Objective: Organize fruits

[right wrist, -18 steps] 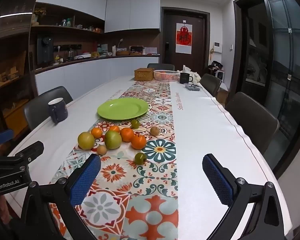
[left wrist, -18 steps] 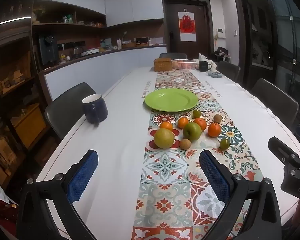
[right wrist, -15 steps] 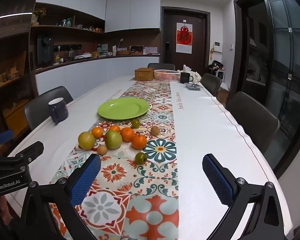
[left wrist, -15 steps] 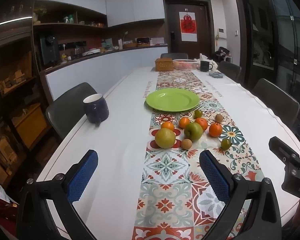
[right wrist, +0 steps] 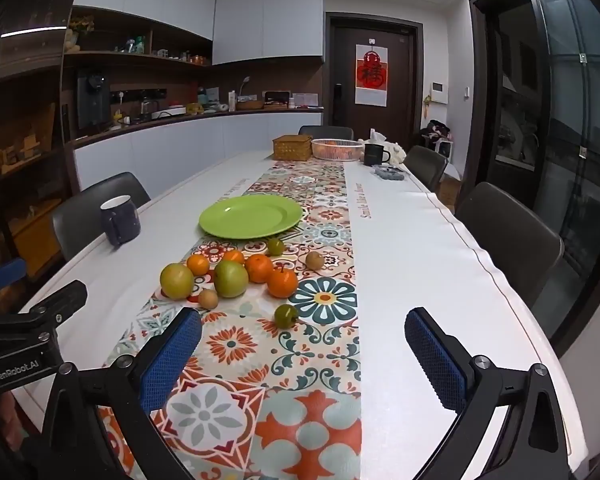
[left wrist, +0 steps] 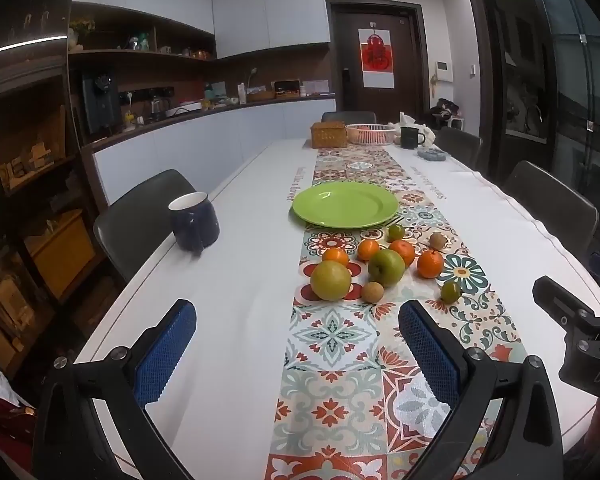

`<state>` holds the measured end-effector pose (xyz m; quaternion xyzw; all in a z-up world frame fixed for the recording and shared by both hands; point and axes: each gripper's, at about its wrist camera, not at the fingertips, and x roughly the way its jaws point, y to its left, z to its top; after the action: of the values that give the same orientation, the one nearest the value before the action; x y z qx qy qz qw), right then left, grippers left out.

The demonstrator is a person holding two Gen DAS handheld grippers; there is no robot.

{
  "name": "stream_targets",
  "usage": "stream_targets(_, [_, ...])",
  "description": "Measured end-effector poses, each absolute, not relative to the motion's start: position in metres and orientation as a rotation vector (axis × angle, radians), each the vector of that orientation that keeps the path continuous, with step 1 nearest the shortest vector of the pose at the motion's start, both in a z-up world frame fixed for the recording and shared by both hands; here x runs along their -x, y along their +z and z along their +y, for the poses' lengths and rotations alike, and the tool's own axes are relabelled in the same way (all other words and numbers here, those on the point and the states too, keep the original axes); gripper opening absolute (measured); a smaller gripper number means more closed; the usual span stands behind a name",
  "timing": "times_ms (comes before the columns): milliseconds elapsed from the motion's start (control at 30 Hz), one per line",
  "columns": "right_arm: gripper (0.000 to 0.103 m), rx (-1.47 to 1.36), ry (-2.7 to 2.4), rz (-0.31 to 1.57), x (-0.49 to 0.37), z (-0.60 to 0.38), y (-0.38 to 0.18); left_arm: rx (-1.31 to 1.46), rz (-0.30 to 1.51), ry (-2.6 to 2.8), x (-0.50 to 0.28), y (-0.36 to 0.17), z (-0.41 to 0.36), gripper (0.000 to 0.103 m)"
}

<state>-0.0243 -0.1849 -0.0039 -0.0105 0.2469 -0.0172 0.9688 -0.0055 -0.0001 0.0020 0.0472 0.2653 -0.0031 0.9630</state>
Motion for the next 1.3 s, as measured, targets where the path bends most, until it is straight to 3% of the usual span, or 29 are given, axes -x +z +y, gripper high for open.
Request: stream_targets(1300, [0.102,0.019,-0.03,0.501,0.0246,-0.1827,-0.0036,-0.084,0.53,-0.021,0.0078,0.0023,-0.0003,0.103])
